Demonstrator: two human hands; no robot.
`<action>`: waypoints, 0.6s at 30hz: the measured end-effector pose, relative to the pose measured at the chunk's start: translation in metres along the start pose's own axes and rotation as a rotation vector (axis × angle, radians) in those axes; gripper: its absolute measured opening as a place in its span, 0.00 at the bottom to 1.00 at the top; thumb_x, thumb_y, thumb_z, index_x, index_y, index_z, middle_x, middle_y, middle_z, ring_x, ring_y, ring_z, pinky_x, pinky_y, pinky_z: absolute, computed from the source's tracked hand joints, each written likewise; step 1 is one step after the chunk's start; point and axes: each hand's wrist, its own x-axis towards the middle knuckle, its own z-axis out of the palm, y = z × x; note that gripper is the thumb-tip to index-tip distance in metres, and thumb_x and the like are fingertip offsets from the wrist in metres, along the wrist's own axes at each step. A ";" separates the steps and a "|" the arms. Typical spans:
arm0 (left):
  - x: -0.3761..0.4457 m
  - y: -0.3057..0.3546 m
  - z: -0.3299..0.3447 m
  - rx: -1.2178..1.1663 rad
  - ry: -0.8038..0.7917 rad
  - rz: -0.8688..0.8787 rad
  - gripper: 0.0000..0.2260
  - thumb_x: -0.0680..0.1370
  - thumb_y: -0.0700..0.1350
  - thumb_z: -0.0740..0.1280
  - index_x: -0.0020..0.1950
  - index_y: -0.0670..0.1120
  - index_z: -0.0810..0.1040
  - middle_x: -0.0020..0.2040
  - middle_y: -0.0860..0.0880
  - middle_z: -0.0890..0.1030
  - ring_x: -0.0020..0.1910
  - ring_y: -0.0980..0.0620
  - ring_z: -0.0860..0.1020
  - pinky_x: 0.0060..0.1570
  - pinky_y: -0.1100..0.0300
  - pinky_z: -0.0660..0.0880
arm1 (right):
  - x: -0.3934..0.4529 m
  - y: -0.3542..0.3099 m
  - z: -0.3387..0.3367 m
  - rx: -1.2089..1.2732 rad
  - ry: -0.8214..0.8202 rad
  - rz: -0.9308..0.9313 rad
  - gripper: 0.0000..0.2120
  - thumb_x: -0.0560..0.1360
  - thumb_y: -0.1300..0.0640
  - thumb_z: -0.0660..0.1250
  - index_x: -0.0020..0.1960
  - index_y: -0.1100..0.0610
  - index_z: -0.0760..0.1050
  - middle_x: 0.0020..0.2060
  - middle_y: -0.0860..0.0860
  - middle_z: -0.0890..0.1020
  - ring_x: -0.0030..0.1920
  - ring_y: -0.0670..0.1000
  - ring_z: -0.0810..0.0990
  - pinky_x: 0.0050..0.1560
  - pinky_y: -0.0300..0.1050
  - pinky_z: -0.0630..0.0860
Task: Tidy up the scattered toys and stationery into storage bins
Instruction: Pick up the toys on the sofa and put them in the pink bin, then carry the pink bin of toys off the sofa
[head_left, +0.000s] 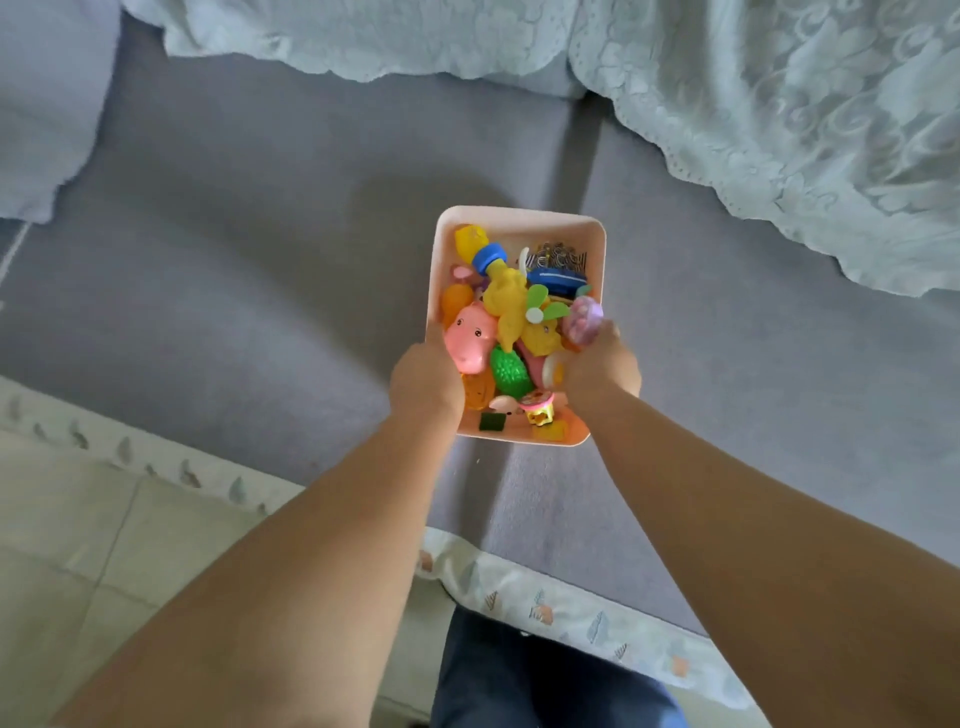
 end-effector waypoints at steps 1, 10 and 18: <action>-0.010 -0.014 0.003 -0.016 -0.003 -0.026 0.23 0.82 0.43 0.51 0.77 0.48 0.55 0.60 0.41 0.76 0.58 0.41 0.77 0.53 0.51 0.74 | -0.008 0.001 0.009 -0.021 -0.026 -0.021 0.10 0.77 0.61 0.60 0.57 0.54 0.67 0.45 0.52 0.74 0.45 0.54 0.75 0.43 0.47 0.73; -0.083 -0.129 0.027 -0.241 0.069 -0.313 0.20 0.82 0.42 0.54 0.74 0.48 0.60 0.58 0.43 0.78 0.56 0.43 0.78 0.53 0.51 0.75 | -0.088 -0.016 0.083 -0.348 -0.083 -0.349 0.05 0.77 0.58 0.60 0.53 0.55 0.69 0.44 0.52 0.76 0.43 0.54 0.75 0.43 0.46 0.72; -0.176 -0.277 0.058 -0.431 0.066 -0.627 0.16 0.82 0.40 0.53 0.69 0.44 0.67 0.60 0.41 0.77 0.60 0.42 0.76 0.57 0.52 0.72 | -0.204 -0.044 0.193 -0.331 -0.342 -0.682 0.15 0.76 0.59 0.65 0.62 0.52 0.72 0.52 0.49 0.79 0.51 0.50 0.79 0.44 0.40 0.70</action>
